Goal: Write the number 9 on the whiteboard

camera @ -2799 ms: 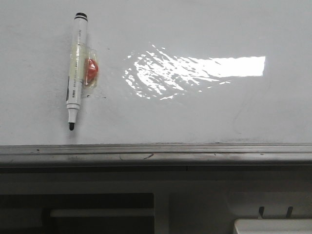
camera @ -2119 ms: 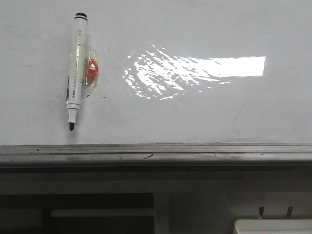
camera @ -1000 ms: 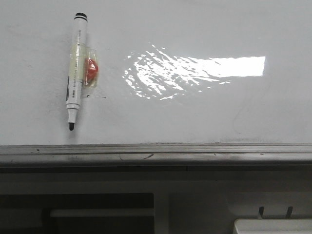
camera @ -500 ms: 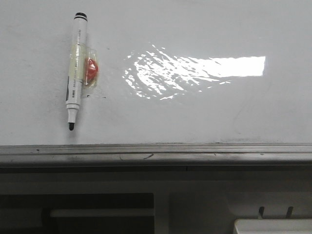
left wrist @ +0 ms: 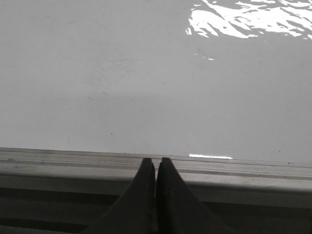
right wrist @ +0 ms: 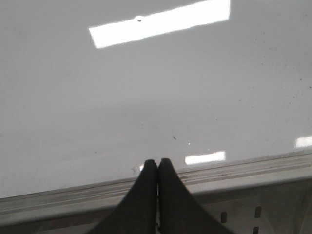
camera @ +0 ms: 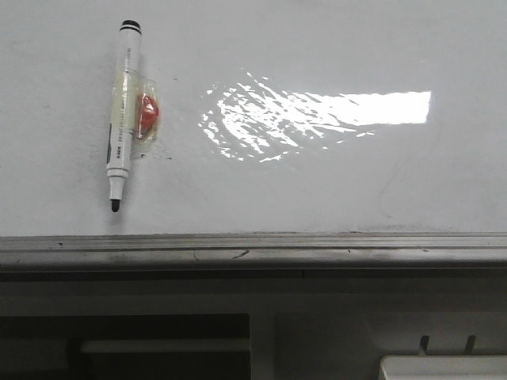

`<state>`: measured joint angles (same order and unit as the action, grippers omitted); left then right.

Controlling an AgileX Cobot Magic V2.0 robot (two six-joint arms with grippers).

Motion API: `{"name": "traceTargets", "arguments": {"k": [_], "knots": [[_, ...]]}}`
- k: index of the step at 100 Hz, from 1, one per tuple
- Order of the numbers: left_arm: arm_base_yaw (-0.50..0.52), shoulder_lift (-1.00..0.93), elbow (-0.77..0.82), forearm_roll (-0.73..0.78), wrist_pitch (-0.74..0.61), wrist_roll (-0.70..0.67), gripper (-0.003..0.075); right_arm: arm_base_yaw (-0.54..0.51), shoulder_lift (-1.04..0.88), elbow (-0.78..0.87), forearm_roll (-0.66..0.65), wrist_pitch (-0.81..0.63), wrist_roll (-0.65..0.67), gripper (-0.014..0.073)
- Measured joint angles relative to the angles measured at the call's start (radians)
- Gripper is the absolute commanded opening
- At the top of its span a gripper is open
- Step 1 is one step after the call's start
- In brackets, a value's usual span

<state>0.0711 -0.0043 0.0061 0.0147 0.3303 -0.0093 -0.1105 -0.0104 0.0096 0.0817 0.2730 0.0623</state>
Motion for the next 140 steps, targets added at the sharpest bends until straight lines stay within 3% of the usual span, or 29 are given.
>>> {"name": "traceTargets", "arguments": {"k": [51, 77, 112, 123, 140], "knots": [[0.0, 0.0, 0.0, -0.023, -0.02, 0.0, -0.002, 0.0, 0.0, 0.0, 0.006, -0.047, 0.0, -0.0054], [0.0, 0.0, 0.0, -0.043, -0.283, 0.0, -0.002, 0.0, 0.0, 0.0, 0.009, -0.133, 0.0, 0.0115], [0.0, 0.0, 0.0, -0.08, -0.505, -0.002, -0.002, 0.0, 0.0, 0.0, 0.03, -0.154, 0.0, 0.0118], [0.0, 0.0, 0.0, -0.12, -0.494, -0.004, -0.002, 0.0, 0.0, -0.004, 0.03, -0.123, 0.0, 0.0118], [0.0, 0.011, -0.051, -0.119, -0.3, -0.006, -0.002, 0.0, 0.039, -0.053, 0.03, -0.09, 0.0, 0.0108]]}}
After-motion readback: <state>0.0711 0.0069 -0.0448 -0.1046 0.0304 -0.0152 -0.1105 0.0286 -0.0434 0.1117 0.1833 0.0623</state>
